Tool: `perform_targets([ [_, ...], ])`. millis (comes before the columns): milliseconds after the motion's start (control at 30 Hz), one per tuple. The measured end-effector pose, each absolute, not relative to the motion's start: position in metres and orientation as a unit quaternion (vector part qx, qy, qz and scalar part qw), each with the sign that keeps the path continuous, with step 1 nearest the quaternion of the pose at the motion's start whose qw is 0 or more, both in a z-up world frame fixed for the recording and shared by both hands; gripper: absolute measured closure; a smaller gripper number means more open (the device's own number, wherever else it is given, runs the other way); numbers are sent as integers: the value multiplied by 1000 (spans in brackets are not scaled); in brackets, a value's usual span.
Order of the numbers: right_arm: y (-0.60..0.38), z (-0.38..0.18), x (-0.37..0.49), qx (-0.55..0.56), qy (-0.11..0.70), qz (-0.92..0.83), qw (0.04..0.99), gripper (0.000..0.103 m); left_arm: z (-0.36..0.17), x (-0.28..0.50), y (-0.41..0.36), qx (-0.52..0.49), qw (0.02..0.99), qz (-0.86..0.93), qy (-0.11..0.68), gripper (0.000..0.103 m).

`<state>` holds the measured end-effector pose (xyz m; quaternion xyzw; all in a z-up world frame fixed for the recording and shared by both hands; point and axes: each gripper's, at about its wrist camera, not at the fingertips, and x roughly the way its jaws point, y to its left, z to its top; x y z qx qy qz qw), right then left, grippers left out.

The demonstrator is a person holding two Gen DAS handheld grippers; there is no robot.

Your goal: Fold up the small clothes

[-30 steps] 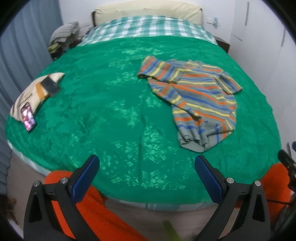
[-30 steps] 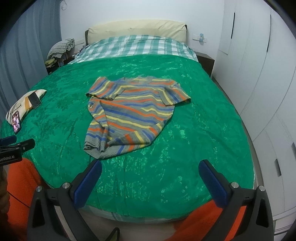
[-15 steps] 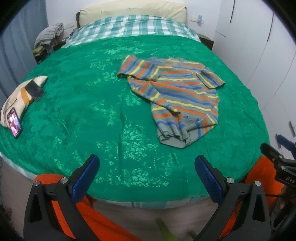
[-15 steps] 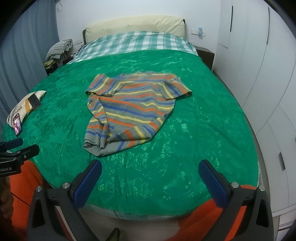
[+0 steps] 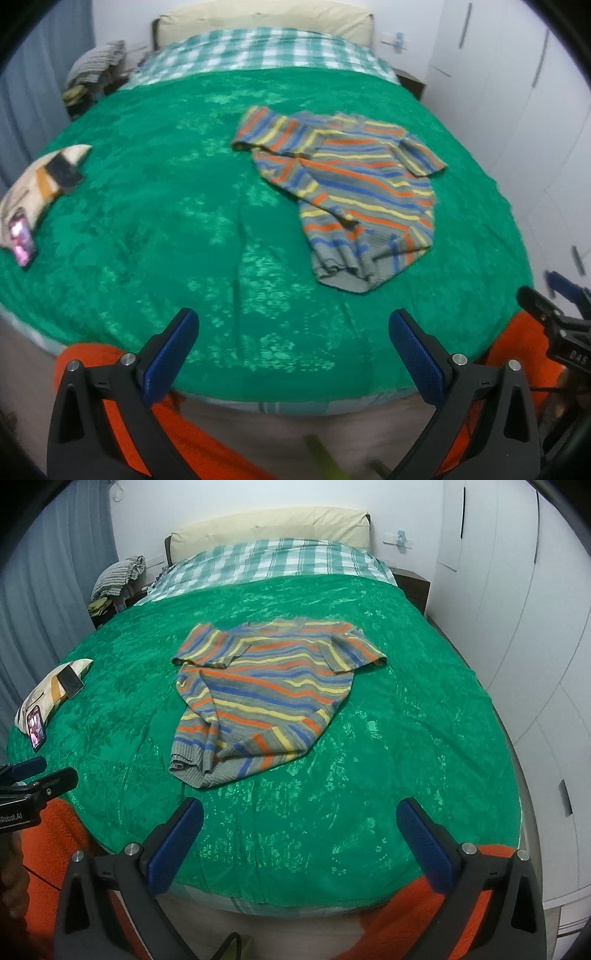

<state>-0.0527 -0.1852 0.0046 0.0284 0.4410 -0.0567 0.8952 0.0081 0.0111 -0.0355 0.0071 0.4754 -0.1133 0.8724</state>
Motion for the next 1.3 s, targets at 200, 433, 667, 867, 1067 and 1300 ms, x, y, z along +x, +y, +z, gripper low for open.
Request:
perform_targets([
  [200, -192, 2, -55, 34, 441, -64, 895, 0, -64, 36, -14, 10, 851, -188, 490, 1],
  [433, -206, -8, -57, 51, 449, -73, 889, 0, -104, 93, -67, 32, 831, -229, 507, 28],
  [667, -219, -17, -61, 62, 457, -83, 883, 0, -161, 132, -93, 20, 790, -229, 568, 95],
  [867, -222, -25, -46, 84, 455, -50, 885, 0, -129, 114, -28, -98, 799, -243, 542, 96],
  [1067, -224, -70, 31, 286, 492, 35, 821, 7, -109, 88, 35, -122, 813, -211, 529, 96],
  [1300, -193, -159, 111, 332, 556, -44, 760, 70, -113, 93, 60, -162, 815, -193, 522, 96],
])
